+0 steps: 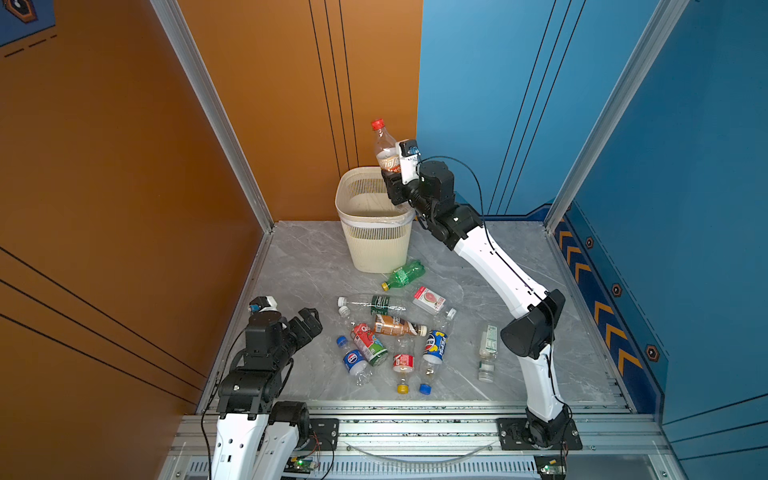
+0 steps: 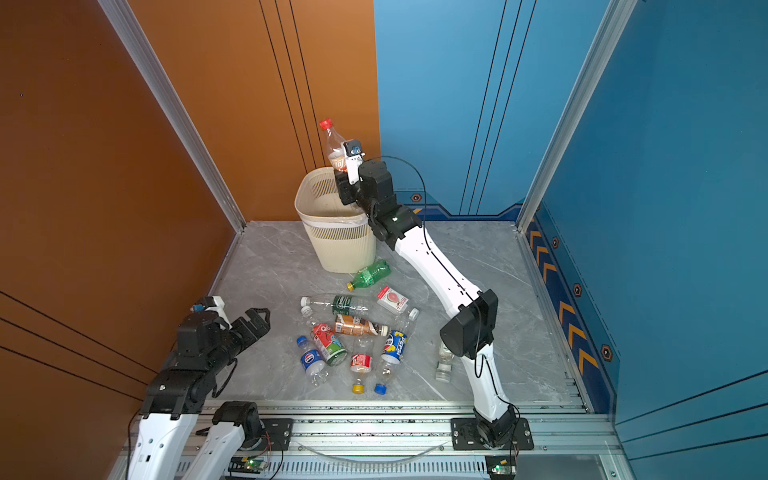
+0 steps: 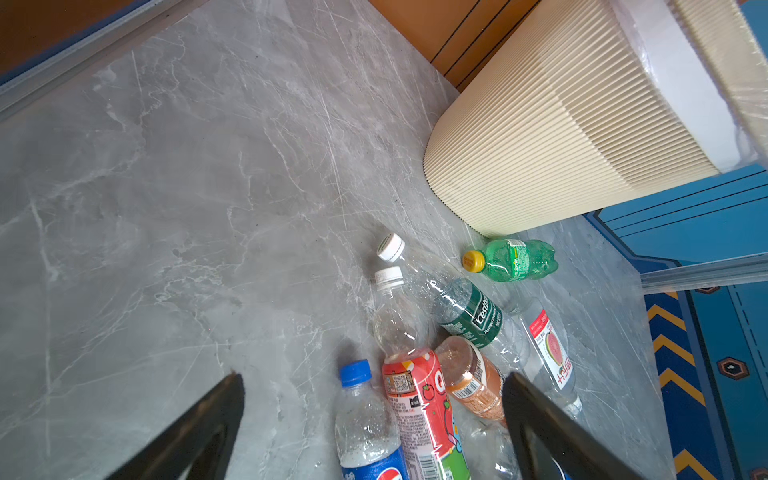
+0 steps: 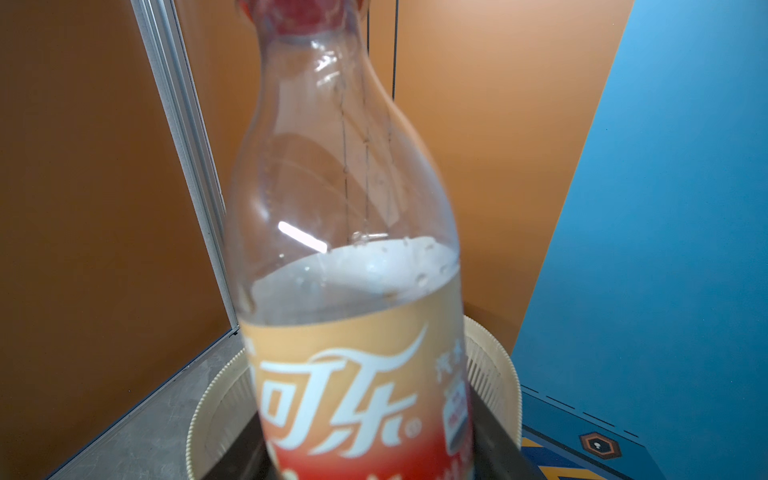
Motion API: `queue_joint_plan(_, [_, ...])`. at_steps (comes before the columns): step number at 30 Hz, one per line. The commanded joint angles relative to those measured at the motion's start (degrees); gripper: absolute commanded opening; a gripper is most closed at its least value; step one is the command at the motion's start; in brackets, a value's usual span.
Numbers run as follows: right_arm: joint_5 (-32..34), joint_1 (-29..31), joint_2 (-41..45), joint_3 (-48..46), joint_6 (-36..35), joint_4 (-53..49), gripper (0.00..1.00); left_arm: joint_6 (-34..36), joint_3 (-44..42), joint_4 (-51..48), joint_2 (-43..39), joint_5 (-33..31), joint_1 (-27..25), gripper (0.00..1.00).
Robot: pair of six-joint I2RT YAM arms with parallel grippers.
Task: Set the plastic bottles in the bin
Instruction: 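Grasp the red-capped cola bottle with the right gripper and lift it over the wastebasket, then open the right gripper to drop the cola bottle into the wastebasket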
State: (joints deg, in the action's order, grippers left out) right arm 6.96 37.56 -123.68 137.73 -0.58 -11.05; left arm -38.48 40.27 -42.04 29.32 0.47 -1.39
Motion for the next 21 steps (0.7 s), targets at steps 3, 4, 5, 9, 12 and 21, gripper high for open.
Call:
queue_joint_plan(3, [-1.12, -0.15, -4.14, 4.81, -0.99, -0.91, 0.55, -0.39, -1.32, -0.85, 0.21, 1.23, 0.57, 0.98])
queue_joint_plan(4, [-1.14, -0.25, -4.55, 4.92, -1.17, -0.97, 0.55, -0.39, -1.46, -0.85, 0.29, 1.21, 0.64, 0.98])
queue_joint_plan(5, [-1.08, -0.34, -4.95, 5.04, -1.34, -0.95, 0.55, -0.37, -1.49, -0.85, 0.32, 1.28, 0.63, 0.97])
queue_joint_plan(9, [-1.12, -0.94, -7.29, 7.11, -1.62, -2.6, 0.55, -0.4, -1.59, -0.77, 0.54, 1.37, 0.77, 0.98])
queue_joint_plan(12, [-1.35, -1.11, -8.78, 8.08, -1.62, -3.51, 0.59, -0.44, -1.84, -0.7, 0.72, 1.38, 0.86, 0.98])
queue_joint_plan(21, [-1.57, -1.13, -12.3, 11.06, -3.11, -4.29, 0.68, -0.42, -2.13, -0.12, 1.44, 1.56, 1.21, 0.98])
